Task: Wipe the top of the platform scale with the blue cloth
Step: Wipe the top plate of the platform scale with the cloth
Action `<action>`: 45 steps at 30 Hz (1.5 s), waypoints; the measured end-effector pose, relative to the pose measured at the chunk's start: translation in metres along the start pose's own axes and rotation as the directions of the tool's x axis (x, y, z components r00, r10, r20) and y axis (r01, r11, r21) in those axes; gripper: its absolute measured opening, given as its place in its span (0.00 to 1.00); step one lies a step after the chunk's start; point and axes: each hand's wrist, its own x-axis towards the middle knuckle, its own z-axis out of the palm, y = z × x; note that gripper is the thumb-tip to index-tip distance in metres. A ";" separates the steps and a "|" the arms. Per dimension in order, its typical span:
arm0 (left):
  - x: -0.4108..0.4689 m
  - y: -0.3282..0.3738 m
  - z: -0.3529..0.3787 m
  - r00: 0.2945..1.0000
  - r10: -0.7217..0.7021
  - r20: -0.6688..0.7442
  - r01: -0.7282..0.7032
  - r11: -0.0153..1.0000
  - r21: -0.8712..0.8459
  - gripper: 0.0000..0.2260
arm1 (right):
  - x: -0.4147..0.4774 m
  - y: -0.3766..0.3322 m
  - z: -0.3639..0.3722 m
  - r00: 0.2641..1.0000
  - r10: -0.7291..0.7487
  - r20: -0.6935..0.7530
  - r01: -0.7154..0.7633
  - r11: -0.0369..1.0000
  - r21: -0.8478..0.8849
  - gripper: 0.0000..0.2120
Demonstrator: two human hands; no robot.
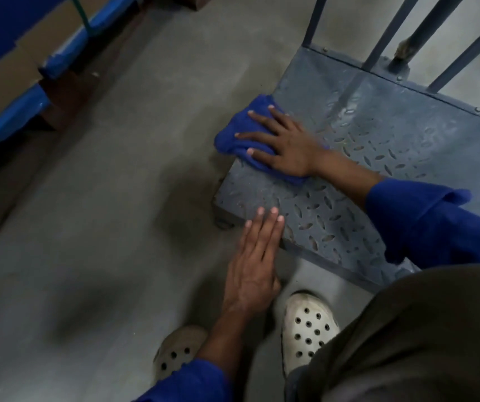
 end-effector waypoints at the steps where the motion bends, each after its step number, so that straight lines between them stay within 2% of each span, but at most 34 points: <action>1: -0.004 0.002 0.002 1.000 0.009 0.023 -0.010 1.000 0.015 0.46 | -0.006 -0.012 0.005 0.992 -0.120 0.026 0.121 0.992 -0.020 0.28; 3: -0.011 0.002 0.004 0.998 0.002 0.058 -0.005 0.998 0.058 0.50 | -0.010 -0.018 0.006 0.958 -0.265 0.110 0.267 0.964 0.002 0.26; 4: -0.014 0.002 0.005 0.998 -0.003 0.070 -0.003 0.997 0.082 0.53 | -0.006 -0.014 0.003 0.953 -0.278 0.119 0.277 0.961 0.024 0.27; 5: -0.017 0.002 0.005 0.997 -0.006 0.078 -0.002 0.995 0.098 0.54 | -0.002 -0.009 -0.001 0.961 -0.251 0.114 0.249 0.968 0.036 0.28; 8: -0.022 0.007 0.005 0.998 -0.027 0.063 0.021 0.995 0.093 0.54 | 0.002 0.006 -0.006 0.999 -0.046 0.015 0.045 0.997 0.055 0.31; 10: -0.023 0.013 0.007 0.997 -0.069 0.037 0.066 0.996 0.065 0.54 | -0.002 -0.008 -0.001 0.999 0.013 -0.030 -0.011 0.999 0.051 0.29; 13: -0.028 0.017 0.009 0.993 -0.115 0.022 0.113 0.992 0.057 0.54 | -0.012 -0.045 0.015 0.986 -0.165 -0.001 0.165 0.986 -0.004 0.26; 16: -0.031 0.016 0.007 0.994 -0.107 0.025 0.105 0.992 0.073 0.52 | -0.013 -0.056 0.021 0.934 -0.350 0.064 0.351 0.936 -0.004 0.25; 19: -0.032 0.017 0.006 0.991 -0.129 0.041 0.124 0.987 0.105 0.53 | -0.006 -0.039 0.009 0.947 -0.309 0.086 0.304 0.951 0.063 0.25; 21: -0.031 0.020 0.005 0.991 -0.129 0.033 0.125 0.988 0.089 0.49 | -0.007 -0.033 0.006 0.976 -0.212 0.037 0.211 0.976 0.046 0.25; 22: -0.032 0.020 0.005 0.992 -0.125 0.030 0.123 0.989 0.082 0.47 | -0.009 -0.037 0.007 0.978 -0.209 0.023 0.208 0.978 0.025 0.25; 26: -0.033 0.015 0.005 0.994 -0.101 0.035 0.097 0.992 0.080 0.51 | -0.022 -0.065 0.015 0.887 -0.449 0.105 0.454 0.890 -0.035 0.27; 27: -0.032 0.014 0.005 0.995 -0.097 0.035 0.094 0.992 0.082 0.52 | -0.016 -0.062 0.010 0.879 -0.462 0.122 0.466 0.885 -0.012 0.28; 30: -0.032 0.014 0.004 0.996 -0.094 -0.003 0.094 0.995 0.043 0.48 | 0.001 -0.030 0.002 0.949 -0.299 0.100 0.299 0.954 0.017 0.30; 32: -0.032 0.011 0.003 0.995 -0.085 -0.048 0.085 0.996 -0.009 0.42 | -0.001 -0.005 0.002 0.994 -0.104 -0.017 0.105 0.994 0.025 0.29; 34: -0.031 0.005 0.003 0.994 -0.060 -0.088 0.056 0.997 -0.044 0.35 | -0.017 -0.007 0.006 0.996 0.020 -0.091 -0.017 0.999 0.036 0.29; 35: -0.030 0.002 0.002 0.994 -0.053 -0.098 0.049 0.998 -0.042 0.32 | -0.030 -0.016 0.008 0.996 -0.001 -0.090 0.002 1.000 0.012 0.29; 37: -0.025 -0.002 -0.001 0.991 -0.062 -0.116 0.061 0.998 -0.012 0.27 | -0.055 -0.026 0.011 0.989 -0.142 -0.043 0.141 0.990 -0.030 0.28; 39: -0.019 -0.006 -0.003 0.986 -0.062 -0.154 0.062 0.998 -0.008 0.24 | -0.072 -0.011 0.013 0.986 -0.156 -0.054 0.155 0.988 -0.023 0.27; 41: -0.010 -0.011 -0.004 0.978 -0.048 -0.202 0.042 0.998 -0.035 0.22 | -0.084 0.019 0.014 0.988 0.038 -0.148 -0.036 0.999 0.020 0.26; 43: 0.000 -0.019 -0.004 0.962 -0.048 -0.270 0.031 0.997 -0.066 0.20 | -0.101 0.041 0.012 0.925 0.315 -0.213 -0.304 0.949 0.082 0.26; 45: 0.011 -0.031 -0.005 0.943 -0.048 -0.330 0.016 0.995 -0.101 0.18 | -0.117 0.039 0.011 0.848 0.468 -0.248 -0.459 0.883 0.098 0.28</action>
